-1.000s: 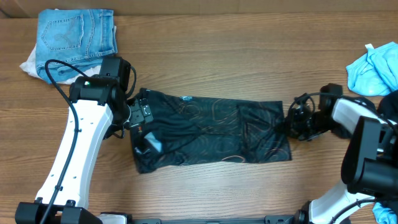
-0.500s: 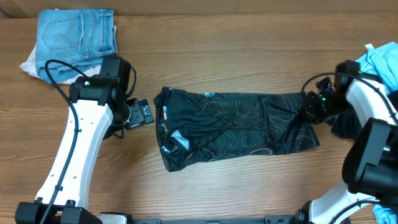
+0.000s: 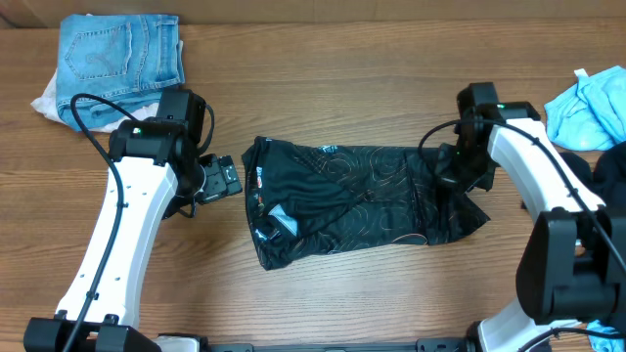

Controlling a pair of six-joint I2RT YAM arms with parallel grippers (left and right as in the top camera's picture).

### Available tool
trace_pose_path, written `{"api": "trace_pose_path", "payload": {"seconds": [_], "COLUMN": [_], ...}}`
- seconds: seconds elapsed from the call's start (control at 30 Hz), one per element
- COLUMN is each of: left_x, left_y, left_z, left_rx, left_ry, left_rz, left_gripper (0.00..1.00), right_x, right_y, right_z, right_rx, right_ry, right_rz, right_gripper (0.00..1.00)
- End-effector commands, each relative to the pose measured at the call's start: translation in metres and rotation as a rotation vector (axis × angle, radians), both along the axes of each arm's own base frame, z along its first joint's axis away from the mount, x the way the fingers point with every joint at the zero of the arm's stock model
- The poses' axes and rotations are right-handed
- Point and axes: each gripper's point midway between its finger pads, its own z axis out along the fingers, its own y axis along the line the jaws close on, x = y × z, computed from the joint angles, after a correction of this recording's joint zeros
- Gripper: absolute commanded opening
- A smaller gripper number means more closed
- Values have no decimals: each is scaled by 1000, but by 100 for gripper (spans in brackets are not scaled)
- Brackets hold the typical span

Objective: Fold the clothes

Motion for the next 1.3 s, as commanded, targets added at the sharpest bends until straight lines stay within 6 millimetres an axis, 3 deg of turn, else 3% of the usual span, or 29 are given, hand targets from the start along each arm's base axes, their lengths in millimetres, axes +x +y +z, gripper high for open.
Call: {"api": "trace_pose_path", "payload": {"seconds": [0.0, 0.3, 0.5, 0.53, 0.6, 0.67, 0.7, 0.87, 1.03, 1.17, 1.27], "left_x": [1, 5, 4, 4, 4, 4, 4, 3, 3, 2, 2], "left_y": [-3, -6, -6, -6, -6, -6, -6, -6, -6, -6, -6], "left_z": [1, 1, 1, 1, 1, 1, 1, 1, 1, 1, 1], "left_rx": [-6, -26, -24, -24, -24, -24, -24, -24, -23, -23, -23], "left_ry": [-6, -19, -15, -15, -15, -15, -15, -14, -11, -8, -8], "left_rz": [-28, -30, -45, -45, -45, -45, -45, -45, -53, -53, -52], "left_gripper": [100, 100, 100, 100, 100, 100, 100, 100, 100, 100, 100], "right_x": [12, 5, -6, -8, -12, -15, -16, -18, -1, 23, 31], "right_y": [12, 75, 111, 115, 122, 127, 129, 133, 118, 99, 90], "right_z": [28, 24, 2, 0, -3, -6, -7, -6, 8, 23, 23], "right_rx": [-23, 4, 1, -1, -4, -6, -6, -7, -8, 5, 43], "right_ry": [-87, -107, -61, -55, -45, -36, -33, -32, -57, -105, -114], "right_rz": [8, 115, 193, 207, 229, 246, 253, 254, 185, 112, 80], "right_gripper": [4, 4, 10, 15, 43, 60, 61, 59, 57, 72, 73]}}
